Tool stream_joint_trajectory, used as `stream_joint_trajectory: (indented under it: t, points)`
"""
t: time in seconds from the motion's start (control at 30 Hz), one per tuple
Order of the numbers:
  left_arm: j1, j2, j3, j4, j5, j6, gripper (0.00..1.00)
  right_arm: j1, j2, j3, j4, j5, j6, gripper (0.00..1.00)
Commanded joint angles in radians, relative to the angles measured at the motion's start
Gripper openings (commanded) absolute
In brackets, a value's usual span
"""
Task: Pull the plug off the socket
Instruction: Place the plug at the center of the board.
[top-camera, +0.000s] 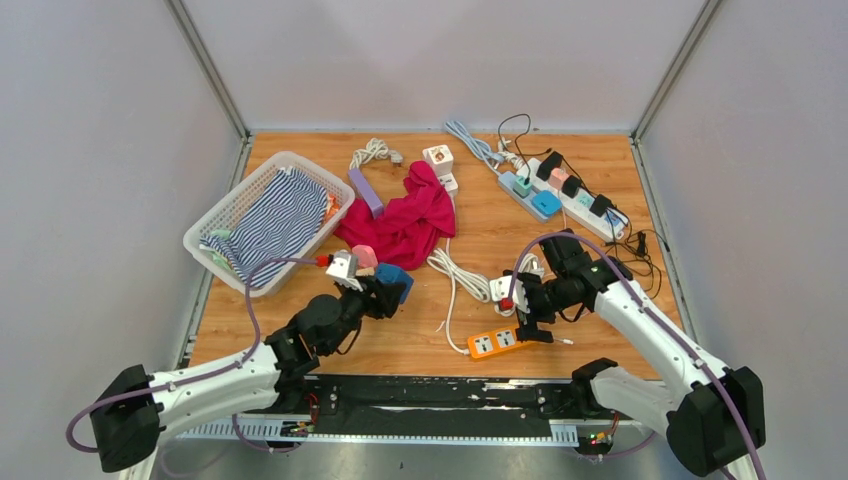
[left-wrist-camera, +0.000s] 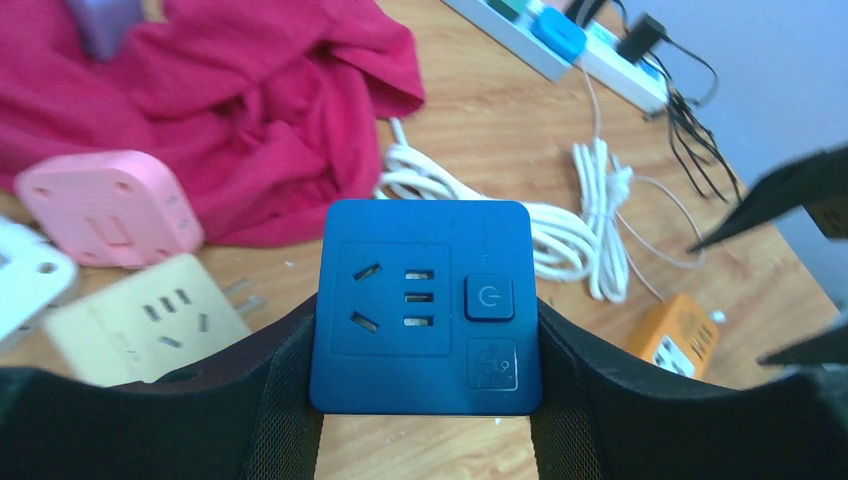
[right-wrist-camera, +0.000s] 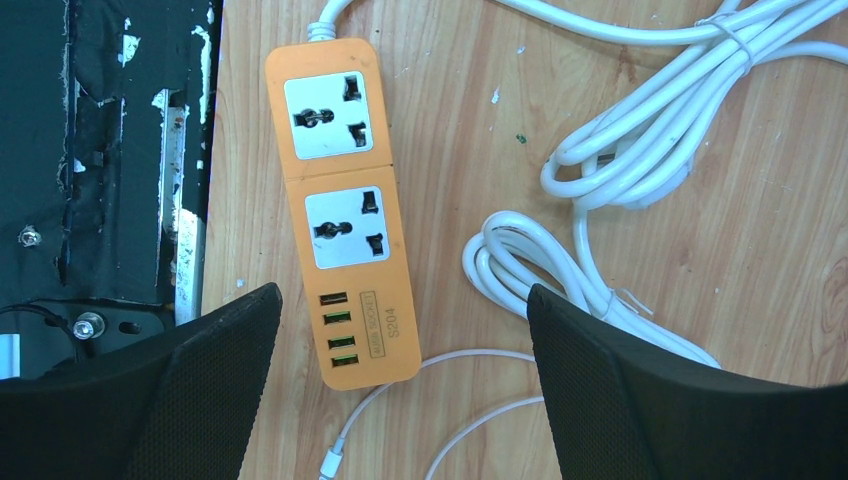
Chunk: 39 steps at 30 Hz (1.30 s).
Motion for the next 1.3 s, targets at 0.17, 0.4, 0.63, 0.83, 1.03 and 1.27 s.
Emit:
stream_joint_trajectory:
  t: [0.17, 0.4, 0.63, 0.83, 1.03, 1.27]
  points:
    - [0.050, -0.048, 0.090, -0.128, -0.270, -0.019, 0.00, -0.012, 0.016, -0.006, -0.022, -0.014, -0.015, 0.93]
    - [0.082, -0.099, 0.097, -0.197, -0.370, -0.061, 0.00, -0.013, 0.025, -0.011, -0.020, -0.006, -0.015, 0.93]
    - [0.115, -0.176, 0.102, -0.273, -0.456, -0.082, 0.00, -0.012, 0.029, -0.014, -0.016, 0.001, -0.014, 0.93]
    - [0.132, -0.196, 0.099, -0.332, -0.524, -0.122, 0.01, -0.013, 0.034, -0.016, -0.013, 0.007, -0.012, 0.93]
    - [0.150, -0.189, 0.096, -0.365, -0.574, -0.151, 0.02, -0.012, 0.037, -0.017, -0.012, 0.010, -0.012, 0.93]
    - [0.189, -0.167, 0.076, -0.381, -0.584, -0.196, 0.03, -0.013, 0.042, -0.019, -0.010, 0.012, -0.011, 0.93]
